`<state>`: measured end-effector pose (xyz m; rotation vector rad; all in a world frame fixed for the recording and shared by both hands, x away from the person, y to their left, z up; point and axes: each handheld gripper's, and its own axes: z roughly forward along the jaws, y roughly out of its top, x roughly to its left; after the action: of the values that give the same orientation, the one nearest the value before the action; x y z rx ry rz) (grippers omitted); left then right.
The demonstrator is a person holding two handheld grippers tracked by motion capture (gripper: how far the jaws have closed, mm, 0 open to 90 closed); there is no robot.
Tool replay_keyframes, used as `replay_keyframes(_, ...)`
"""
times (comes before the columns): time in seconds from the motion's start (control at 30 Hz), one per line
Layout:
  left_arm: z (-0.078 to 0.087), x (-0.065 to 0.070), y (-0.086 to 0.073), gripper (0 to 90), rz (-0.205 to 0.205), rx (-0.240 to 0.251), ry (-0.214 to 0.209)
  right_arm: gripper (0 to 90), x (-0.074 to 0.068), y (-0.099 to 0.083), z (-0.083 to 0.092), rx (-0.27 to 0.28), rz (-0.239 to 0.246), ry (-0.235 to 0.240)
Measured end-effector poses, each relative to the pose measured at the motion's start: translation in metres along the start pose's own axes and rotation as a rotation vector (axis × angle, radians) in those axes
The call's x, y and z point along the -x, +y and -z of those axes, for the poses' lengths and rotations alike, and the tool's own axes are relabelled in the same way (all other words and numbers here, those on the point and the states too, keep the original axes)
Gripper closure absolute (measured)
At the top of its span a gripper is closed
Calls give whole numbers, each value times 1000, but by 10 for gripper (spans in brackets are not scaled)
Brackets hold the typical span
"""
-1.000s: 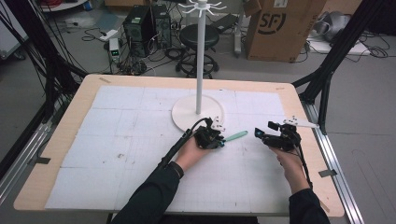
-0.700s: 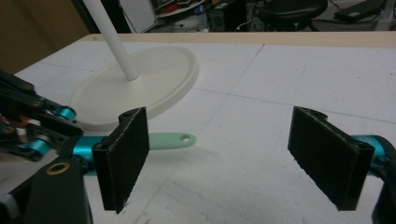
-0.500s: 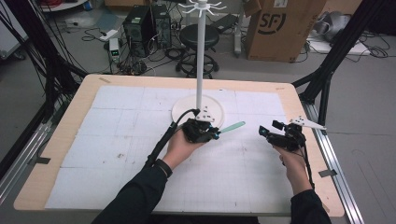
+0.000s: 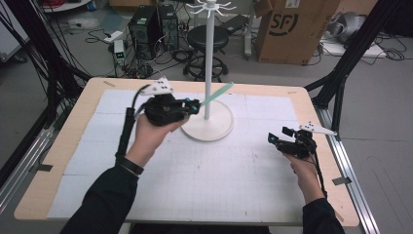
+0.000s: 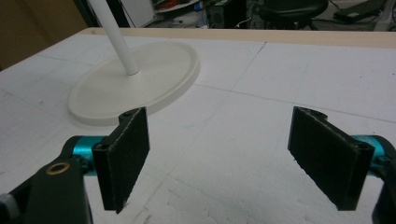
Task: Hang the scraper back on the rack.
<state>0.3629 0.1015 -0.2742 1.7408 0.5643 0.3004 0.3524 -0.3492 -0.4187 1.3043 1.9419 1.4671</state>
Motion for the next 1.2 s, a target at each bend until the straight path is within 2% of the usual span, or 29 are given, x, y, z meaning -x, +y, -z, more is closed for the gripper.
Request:
replay_keyframes(0.17,33,-14,25,808,10,40,24,200,-2,0,-1,-8,7,1)
replay_keyframes(0.27,47,-20,38,809,12,53,22,200,-2,-1,-2,-15,9,2)
replay_keyframes(0.47,66,-26,64,808,-21,14,33,200,-2,-1,-2,-18,10,2)
replay_keyframes(0.67,79,-31,89,808,-43,24,27,200,-2,-1,-3,-23,13,5)
replay_keyframes(0.83,85,-36,105,808,-40,42,16,200,-2,-1,-3,-22,8,6)
replay_keyframes(0.97,87,-36,116,808,-44,57,14,200,-2,-1,-3,-21,11,6)
replay_keyframes(1.2,83,-34,128,808,-54,51,8,201,-2,-2,-4,-27,13,9)
